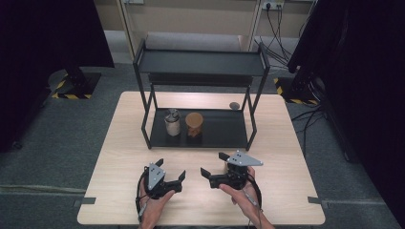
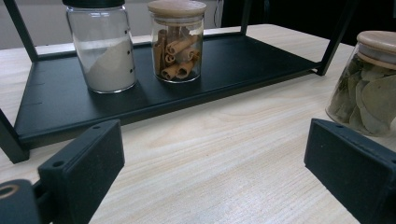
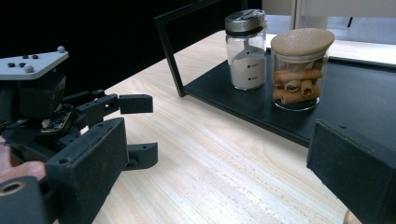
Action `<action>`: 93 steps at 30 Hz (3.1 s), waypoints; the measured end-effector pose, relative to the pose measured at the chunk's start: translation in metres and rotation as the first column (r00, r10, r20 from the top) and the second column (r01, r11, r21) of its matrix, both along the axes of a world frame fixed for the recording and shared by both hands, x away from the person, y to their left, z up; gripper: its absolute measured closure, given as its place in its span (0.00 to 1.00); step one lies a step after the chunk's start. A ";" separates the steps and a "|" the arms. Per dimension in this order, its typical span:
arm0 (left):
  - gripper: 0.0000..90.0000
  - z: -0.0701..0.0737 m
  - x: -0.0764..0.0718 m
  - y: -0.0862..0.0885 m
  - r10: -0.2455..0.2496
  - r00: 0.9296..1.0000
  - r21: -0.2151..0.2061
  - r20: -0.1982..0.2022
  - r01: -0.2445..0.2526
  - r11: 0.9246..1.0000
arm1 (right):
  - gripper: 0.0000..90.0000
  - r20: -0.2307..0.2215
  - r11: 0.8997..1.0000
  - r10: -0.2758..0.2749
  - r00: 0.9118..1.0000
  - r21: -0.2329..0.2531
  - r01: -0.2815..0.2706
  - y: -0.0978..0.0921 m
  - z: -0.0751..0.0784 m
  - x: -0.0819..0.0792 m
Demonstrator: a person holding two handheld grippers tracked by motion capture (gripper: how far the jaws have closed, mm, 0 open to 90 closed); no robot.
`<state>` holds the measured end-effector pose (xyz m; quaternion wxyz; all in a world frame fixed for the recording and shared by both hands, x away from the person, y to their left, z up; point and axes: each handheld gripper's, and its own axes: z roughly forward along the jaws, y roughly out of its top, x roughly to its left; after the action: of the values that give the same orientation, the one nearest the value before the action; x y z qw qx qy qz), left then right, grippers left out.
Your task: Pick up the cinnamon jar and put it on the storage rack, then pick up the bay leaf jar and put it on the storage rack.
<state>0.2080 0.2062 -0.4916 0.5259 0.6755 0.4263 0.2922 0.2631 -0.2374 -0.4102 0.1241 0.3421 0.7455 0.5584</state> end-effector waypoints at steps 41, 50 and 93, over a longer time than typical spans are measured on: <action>0.05 0.000 0.000 0.000 -0.001 1.000 -0.002 -0.001 0.001 1.000 | 0.06 0.043 0.997 -0.077 0.996 -0.025 0.078 -0.033 -0.010 -0.047; 0.05 0.000 -0.001 0.000 -0.001 1.000 -0.004 -0.001 0.001 1.000 | 0.06 0.053 0.993 -0.113 0.992 -0.024 0.114 -0.043 -0.010 -0.054; 0.05 0.000 -0.001 0.000 0.000 1.000 0.001 -0.001 0.000 1.000 | 0.06 0.031 0.969 -0.233 0.972 -0.072 0.235 -0.059 -0.024 -0.052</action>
<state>0.2073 0.2059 -0.4914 0.5254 0.6760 0.4263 0.2921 0.2111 -0.2967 -0.4347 0.2102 0.4164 0.7191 0.5152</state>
